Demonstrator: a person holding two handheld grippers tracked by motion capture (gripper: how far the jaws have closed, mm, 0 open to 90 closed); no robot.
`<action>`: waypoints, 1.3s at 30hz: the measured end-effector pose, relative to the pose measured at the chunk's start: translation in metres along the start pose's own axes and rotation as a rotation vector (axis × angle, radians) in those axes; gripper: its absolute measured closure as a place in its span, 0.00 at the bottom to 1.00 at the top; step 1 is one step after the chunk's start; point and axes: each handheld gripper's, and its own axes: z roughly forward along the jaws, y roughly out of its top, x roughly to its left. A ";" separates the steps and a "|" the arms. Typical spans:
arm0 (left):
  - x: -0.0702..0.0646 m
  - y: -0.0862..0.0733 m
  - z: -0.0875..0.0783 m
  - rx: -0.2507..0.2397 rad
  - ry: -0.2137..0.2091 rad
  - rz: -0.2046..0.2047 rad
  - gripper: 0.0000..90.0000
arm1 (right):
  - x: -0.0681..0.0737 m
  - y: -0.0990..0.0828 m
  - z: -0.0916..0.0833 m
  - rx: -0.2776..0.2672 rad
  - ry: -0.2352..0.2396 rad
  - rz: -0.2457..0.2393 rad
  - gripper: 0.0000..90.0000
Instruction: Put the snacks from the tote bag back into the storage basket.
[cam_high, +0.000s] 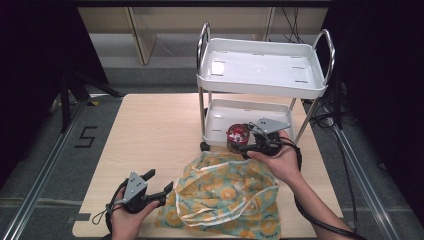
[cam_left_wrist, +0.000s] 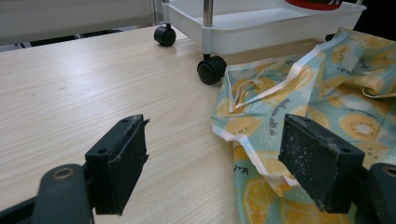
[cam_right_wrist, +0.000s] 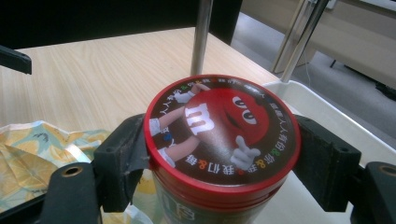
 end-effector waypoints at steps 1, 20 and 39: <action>0.000 0.000 0.000 0.000 0.000 0.000 0.25 | 0.000 0.000 0.000 0.000 -0.001 -0.002 0.29; 0.000 0.000 0.000 -0.002 0.000 0.000 0.25 | -0.006 0.004 0.005 -0.008 -0.008 -0.010 0.29; -0.001 0.000 0.000 -0.004 0.003 -0.013 0.25 | -0.009 0.005 0.011 0.008 -0.016 0.025 0.29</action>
